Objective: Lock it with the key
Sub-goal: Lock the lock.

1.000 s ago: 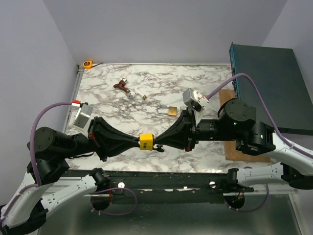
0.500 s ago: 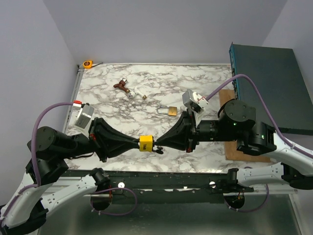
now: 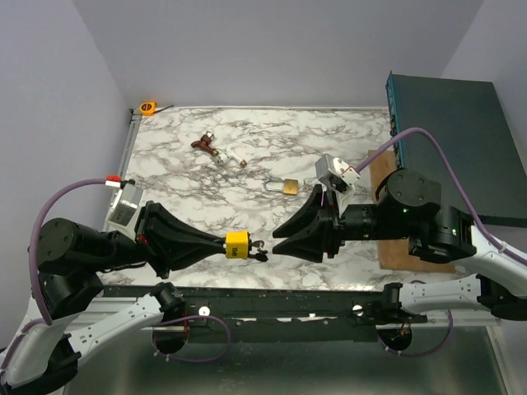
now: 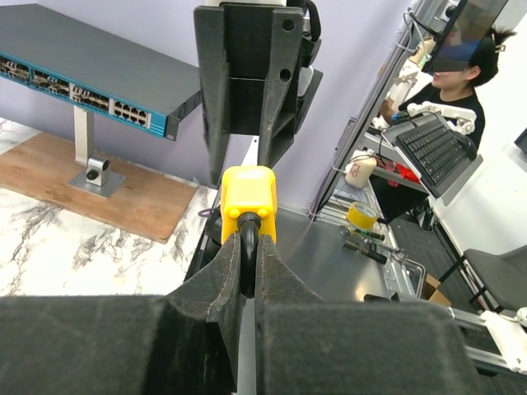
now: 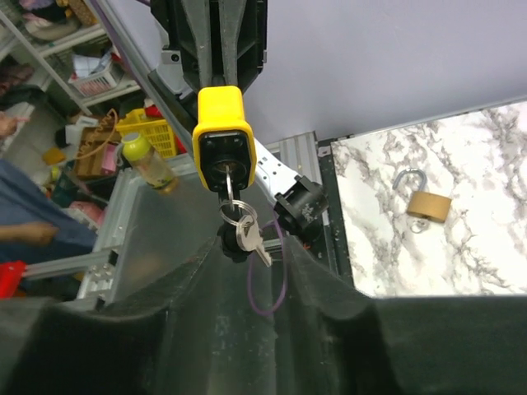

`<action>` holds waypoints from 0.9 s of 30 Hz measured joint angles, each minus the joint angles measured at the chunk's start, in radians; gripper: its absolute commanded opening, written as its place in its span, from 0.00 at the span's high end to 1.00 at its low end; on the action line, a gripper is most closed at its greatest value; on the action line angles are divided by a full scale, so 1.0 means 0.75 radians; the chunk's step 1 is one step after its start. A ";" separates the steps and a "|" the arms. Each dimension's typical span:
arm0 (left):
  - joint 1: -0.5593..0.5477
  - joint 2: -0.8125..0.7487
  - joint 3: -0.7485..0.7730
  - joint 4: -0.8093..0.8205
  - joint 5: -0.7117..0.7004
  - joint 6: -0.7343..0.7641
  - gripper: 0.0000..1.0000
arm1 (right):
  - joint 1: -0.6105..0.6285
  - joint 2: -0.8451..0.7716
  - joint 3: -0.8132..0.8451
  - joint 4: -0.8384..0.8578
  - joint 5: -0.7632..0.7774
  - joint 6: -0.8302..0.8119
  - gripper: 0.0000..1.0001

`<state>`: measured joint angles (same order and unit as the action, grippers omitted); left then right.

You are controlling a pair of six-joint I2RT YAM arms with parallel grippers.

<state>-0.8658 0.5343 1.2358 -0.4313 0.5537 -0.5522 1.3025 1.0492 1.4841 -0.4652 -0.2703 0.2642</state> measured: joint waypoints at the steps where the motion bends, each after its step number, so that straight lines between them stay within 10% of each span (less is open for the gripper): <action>1: 0.000 0.002 0.001 -0.001 0.007 0.003 1.00 | 0.000 0.000 0.000 0.002 0.002 -0.002 0.44; 13: 0.000 0.039 0.003 -0.001 0.028 0.006 1.00 | 0.000 0.117 0.005 0.026 0.005 -0.008 0.35; 27: 0.001 0.040 0.008 -0.004 0.025 0.005 1.00 | 0.000 0.109 0.025 0.069 -0.021 -0.022 0.99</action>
<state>-0.8650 0.5640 1.2415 -0.4339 0.5724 -0.5488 1.3025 1.1313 1.5032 -0.4133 -0.2863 0.2474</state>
